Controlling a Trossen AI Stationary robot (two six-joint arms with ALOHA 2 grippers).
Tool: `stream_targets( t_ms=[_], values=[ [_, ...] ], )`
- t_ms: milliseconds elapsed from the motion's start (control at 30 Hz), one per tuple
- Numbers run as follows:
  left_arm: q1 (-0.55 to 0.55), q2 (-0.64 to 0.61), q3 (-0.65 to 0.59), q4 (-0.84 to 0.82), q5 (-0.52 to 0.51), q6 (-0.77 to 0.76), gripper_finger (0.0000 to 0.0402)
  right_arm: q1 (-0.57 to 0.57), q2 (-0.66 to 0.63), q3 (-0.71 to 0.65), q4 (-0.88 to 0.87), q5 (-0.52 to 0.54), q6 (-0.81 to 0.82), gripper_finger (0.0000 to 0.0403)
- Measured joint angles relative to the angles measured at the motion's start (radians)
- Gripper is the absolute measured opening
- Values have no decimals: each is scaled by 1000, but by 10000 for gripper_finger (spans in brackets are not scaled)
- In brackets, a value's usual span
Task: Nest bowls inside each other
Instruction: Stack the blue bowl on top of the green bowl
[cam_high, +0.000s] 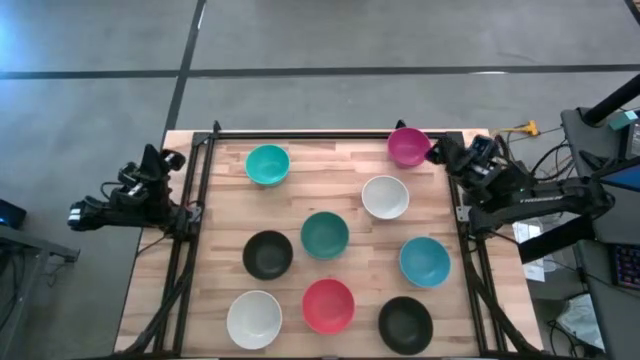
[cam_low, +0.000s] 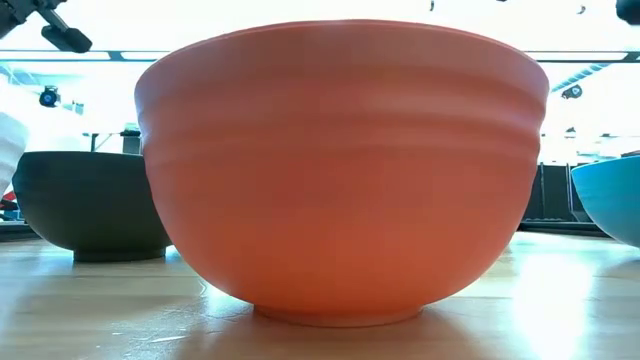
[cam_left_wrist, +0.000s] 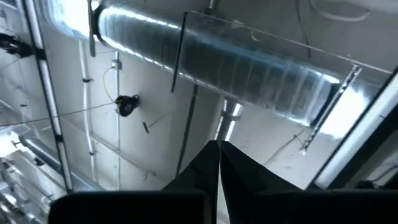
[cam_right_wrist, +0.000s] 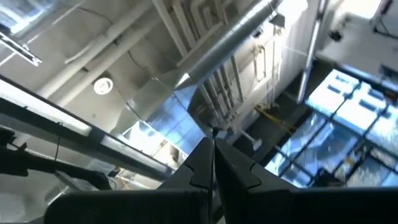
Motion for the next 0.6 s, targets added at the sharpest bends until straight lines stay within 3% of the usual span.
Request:
stream_targets(
  t_ms=[233, 367, 467, 600],
  values=[
    [0, 111, 116, -9, -32, -3, 0, -2, 133, 276, 0, -16, -228, 9],
    [0, 209, 206, -9, -22, -5, 0, -1, 188, 406, -70, -266, -542, 8],
    [1, 296, 288, -19, 78, -4, 0, 19, 208, 507, -223, -400, -676, 9],
    [1, 406, 417, -68, 306, -5, 0, 60, 207, 648, -582, -401, -805, 9]
  ],
)
